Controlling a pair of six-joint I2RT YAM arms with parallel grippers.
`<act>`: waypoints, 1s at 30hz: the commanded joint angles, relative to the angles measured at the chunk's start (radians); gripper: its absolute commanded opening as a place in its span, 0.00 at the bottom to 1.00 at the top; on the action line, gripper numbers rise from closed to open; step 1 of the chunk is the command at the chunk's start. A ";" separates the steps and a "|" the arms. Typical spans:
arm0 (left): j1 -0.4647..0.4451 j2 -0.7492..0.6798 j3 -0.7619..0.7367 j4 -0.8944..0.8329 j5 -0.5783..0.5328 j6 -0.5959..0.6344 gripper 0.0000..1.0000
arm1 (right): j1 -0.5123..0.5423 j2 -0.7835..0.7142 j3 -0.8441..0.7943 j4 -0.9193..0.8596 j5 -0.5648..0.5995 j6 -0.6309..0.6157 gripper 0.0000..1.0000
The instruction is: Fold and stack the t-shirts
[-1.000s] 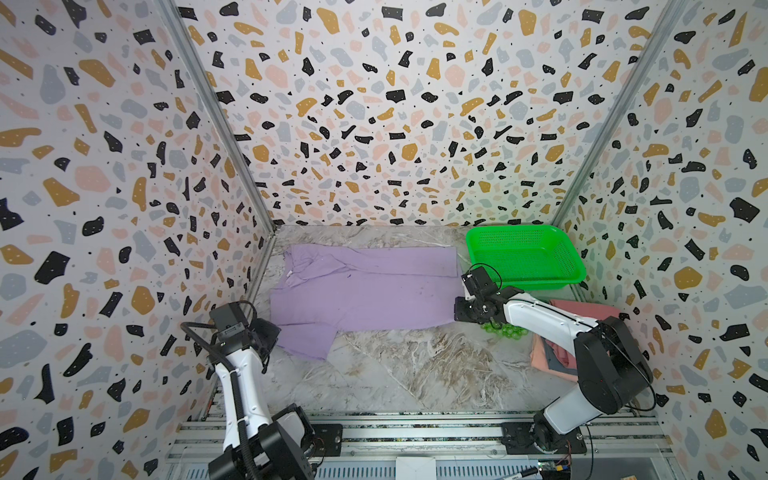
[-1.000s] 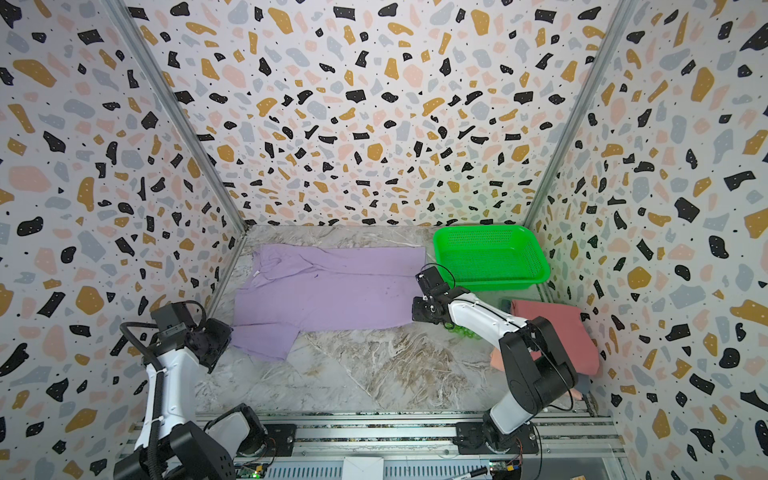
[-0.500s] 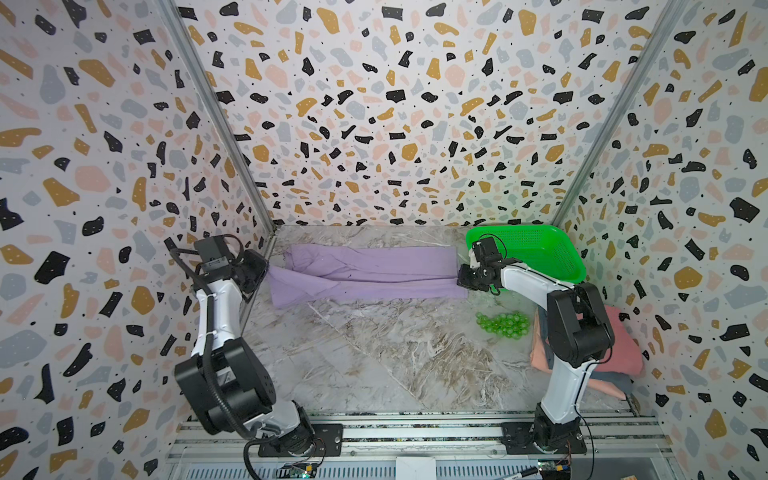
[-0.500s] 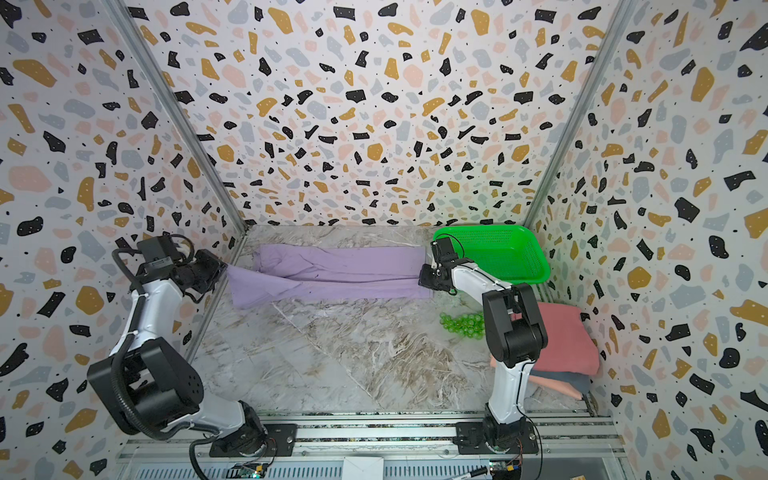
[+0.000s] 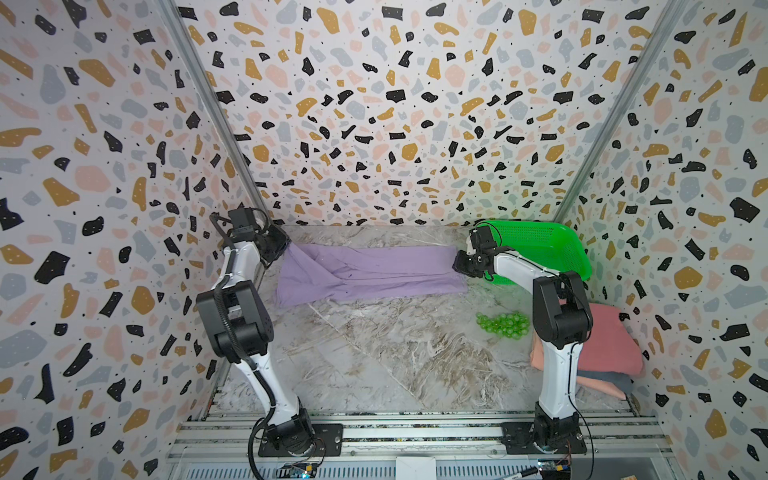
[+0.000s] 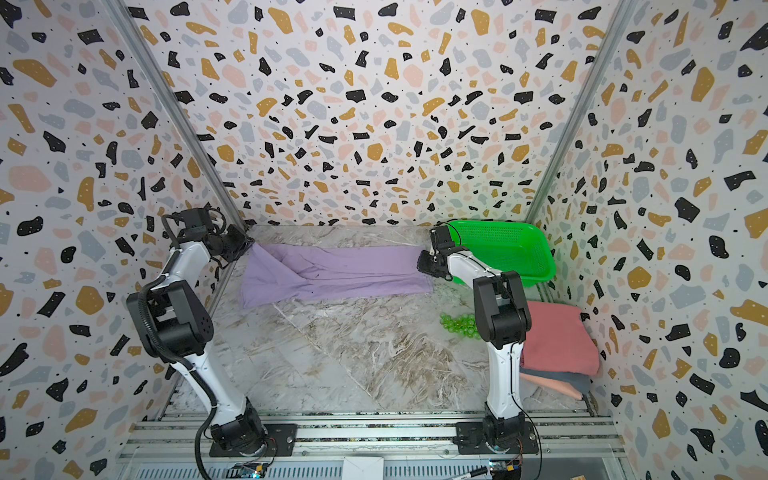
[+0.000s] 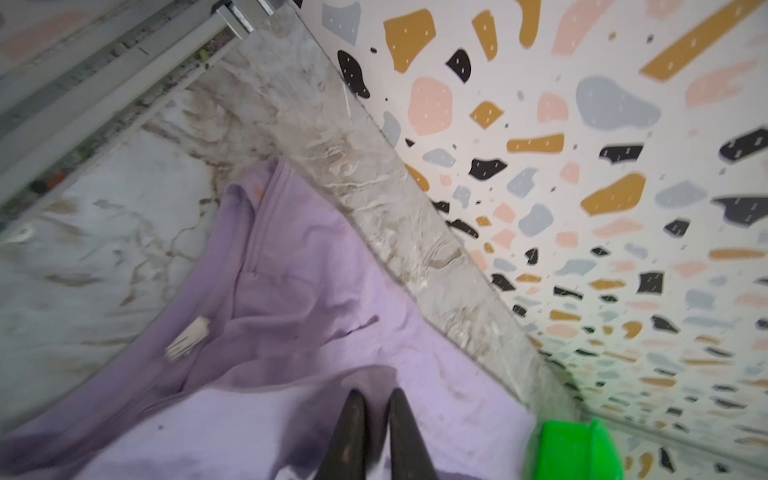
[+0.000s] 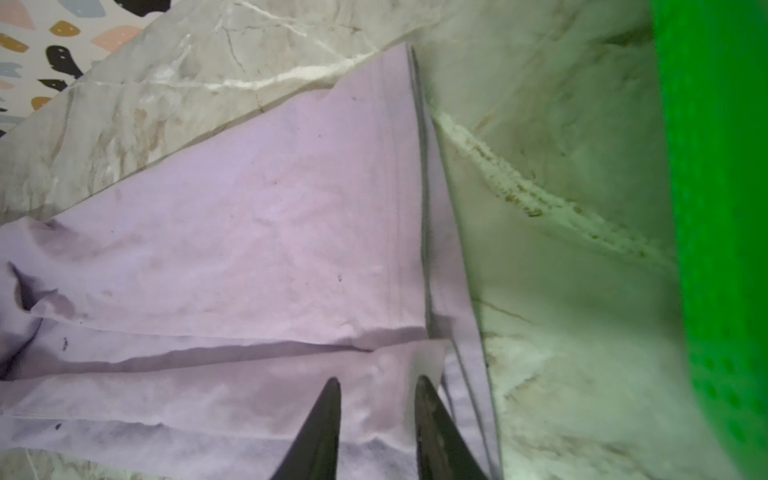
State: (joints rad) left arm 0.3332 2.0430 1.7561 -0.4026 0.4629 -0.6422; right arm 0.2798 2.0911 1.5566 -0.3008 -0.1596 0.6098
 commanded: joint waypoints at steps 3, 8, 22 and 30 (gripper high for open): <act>-0.004 0.083 0.153 0.012 0.032 -0.021 0.40 | -0.014 -0.058 -0.039 -0.027 0.039 0.042 0.47; -0.006 0.043 0.077 0.007 0.013 0.006 0.45 | 0.031 -0.162 -0.139 0.036 0.050 0.047 0.47; -0.192 -0.245 -0.512 0.095 -0.059 0.005 0.45 | 0.167 -0.145 -0.205 0.227 -0.156 0.136 0.46; -0.309 -0.201 -0.535 0.202 -0.080 -0.107 0.45 | 0.185 -0.109 -0.198 0.237 -0.184 0.120 0.46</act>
State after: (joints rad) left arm 0.0433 1.8259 1.2049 -0.2886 0.4065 -0.6907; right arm 0.4587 1.9987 1.3529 -0.0795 -0.3222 0.7288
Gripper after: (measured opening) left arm 0.452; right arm 0.458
